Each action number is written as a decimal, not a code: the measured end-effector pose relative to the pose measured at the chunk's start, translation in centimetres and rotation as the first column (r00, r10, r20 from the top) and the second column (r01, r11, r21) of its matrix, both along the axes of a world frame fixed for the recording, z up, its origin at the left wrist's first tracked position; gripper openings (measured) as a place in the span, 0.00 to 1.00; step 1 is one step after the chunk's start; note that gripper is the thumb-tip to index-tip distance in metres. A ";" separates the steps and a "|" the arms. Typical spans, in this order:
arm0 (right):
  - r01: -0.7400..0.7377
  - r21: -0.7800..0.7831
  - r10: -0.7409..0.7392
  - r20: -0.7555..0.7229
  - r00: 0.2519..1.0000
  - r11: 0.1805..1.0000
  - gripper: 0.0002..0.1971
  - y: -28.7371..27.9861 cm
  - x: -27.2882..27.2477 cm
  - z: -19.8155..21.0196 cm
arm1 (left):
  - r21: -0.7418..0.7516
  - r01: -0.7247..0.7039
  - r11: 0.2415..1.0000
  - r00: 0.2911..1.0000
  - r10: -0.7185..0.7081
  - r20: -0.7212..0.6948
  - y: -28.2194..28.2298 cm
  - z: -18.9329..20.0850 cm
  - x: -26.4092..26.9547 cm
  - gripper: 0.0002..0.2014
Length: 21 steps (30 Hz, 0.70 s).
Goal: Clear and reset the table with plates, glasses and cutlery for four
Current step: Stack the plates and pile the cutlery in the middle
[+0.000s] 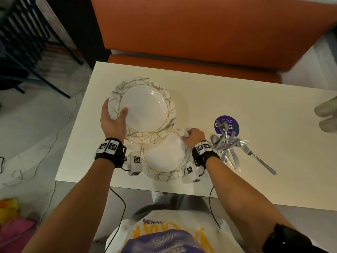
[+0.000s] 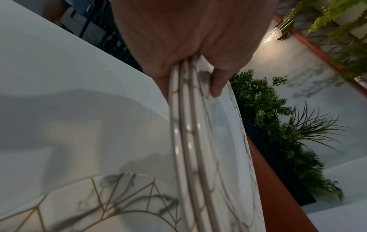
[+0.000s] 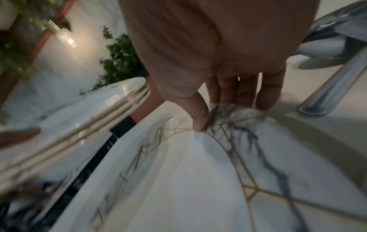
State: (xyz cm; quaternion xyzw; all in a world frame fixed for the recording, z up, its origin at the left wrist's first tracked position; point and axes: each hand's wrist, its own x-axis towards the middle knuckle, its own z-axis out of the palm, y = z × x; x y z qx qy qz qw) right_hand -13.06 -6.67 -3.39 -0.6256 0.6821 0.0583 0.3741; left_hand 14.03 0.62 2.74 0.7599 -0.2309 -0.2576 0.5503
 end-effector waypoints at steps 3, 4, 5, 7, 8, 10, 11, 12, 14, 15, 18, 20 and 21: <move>-0.001 -0.058 0.004 0.057 0.998 0.998 0.09 -1.0 -0.5 1.7 | -0.008 -0.007 1.000 1.000 0.007 -0.005 -0.5 0.3 0.1 0.36; 0.025 -0.071 -0.020 0.082 0.996 0.997 0.11 -1.5 -0.9 2.4 | -0.010 -0.007 1.000 1.000 0.007 -0.004 -0.8 0.3 0.3 0.36; 0.051 -0.079 -0.043 0.105 0.994 0.996 0.13 -2.0 -1.5 3.0 | -0.017 -0.006 1.000 1.000 0.006 -0.004 -1.1 0.3 0.4 0.36; 0.094 -0.098 -0.080 0.138 0.987 0.991 0.12 -3.1 -3.2 4.0 | -0.037 0.004 0.999 1.000 -0.004 -0.012 -1.7 0.4 0.7 0.36; 0.126 -0.122 -0.107 0.152 0.983 0.984 0.12 -3.6 -4.2 4.5 | -0.049 0.011 0.999 1.000 -0.012 -0.016 -2.0 0.5 0.8 0.36; 0.217 -0.188 -0.183 0.180 0.966 0.958 0.15 -4.5 -6.5 5.7 | -0.067 0.028 0.997 1.000 -0.028 0.000 -2.6 0.7 0.8 0.37; 0.266 -0.234 -0.222 0.198 0.955 0.935 0.16 -4.8 -7.7 6.4 | -0.073 0.036 0.997 0.999 -0.035 0.007 -2.8 0.9 0.7 0.37; 0.320 -0.279 -0.261 0.227 0.938 0.906 0.16 -5.2 -8.9 7.0 | -0.078 0.042 0.996 0.999 -0.041 0.009 -3.1 1.0 0.6 0.37; 0.430 -0.342 -0.342 0.290 0.894 0.836 0.17 -5.9 -11.2 8.3 | -0.072 0.057 0.996 0.998 -0.057 0.012 -3.4 1.1 0.1 0.37; 0.485 -0.358 -0.386 0.313 0.868 0.798 0.18 -6.3 -12.2 9.0 | -0.066 0.068 0.996 0.998 -0.067 0.020 -3.5 1.1 -0.3 0.36; 0.578 -0.375 -0.452 0.374 0.810 0.725 0.19 -7.1 -14.2 10.2 | -0.053 0.115 0.992 0.993 -0.113 0.042 -3.6 1.0 -1.6 0.35; 0.616 -0.339 -0.461 0.436 0.773 0.711 0.17 -7.2 -14.4 10.3 | -0.039 0.150 0.988 0.988 -0.148 0.051 -3.5 0.7 -2.5 0.35; 0.633 -0.307 -0.466 0.468 0.751 0.711 0.16 -7.0 -14.1 10.4 | -0.033 0.167 0.985 0.985 -0.165 0.047 -3.4 0.6 -3.0 0.34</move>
